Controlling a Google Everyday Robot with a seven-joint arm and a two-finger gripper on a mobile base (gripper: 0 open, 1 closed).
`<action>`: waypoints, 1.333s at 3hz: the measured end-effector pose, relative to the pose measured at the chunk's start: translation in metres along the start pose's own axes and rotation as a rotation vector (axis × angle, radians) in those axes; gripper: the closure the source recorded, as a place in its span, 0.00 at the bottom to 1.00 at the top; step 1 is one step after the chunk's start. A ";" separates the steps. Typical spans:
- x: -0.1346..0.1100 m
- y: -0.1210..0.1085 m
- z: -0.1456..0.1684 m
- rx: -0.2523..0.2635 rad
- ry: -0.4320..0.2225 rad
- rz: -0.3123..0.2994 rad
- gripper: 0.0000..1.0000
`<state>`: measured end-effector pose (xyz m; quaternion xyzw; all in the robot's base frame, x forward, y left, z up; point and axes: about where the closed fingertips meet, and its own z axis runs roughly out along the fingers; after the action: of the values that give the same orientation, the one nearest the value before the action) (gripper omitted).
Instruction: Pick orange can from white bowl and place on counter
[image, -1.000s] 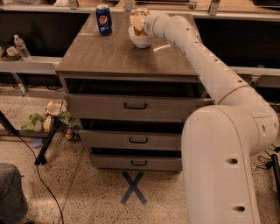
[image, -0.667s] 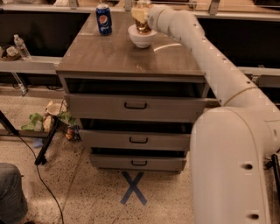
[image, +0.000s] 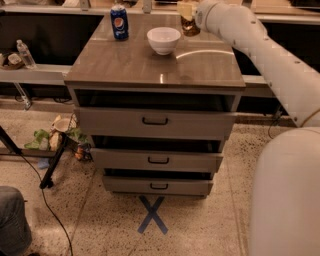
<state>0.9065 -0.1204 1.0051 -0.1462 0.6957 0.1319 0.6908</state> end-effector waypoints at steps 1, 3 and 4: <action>0.019 -0.008 -0.022 0.046 0.054 0.002 1.00; 0.066 0.008 -0.029 0.018 0.080 0.012 1.00; 0.076 0.018 -0.028 0.001 0.066 0.020 1.00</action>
Offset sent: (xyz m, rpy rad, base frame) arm -0.0379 -0.0060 -0.0737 -0.0314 0.1170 -0.0339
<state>0.8731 -0.1161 0.9286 -0.1432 0.7197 0.1333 0.6662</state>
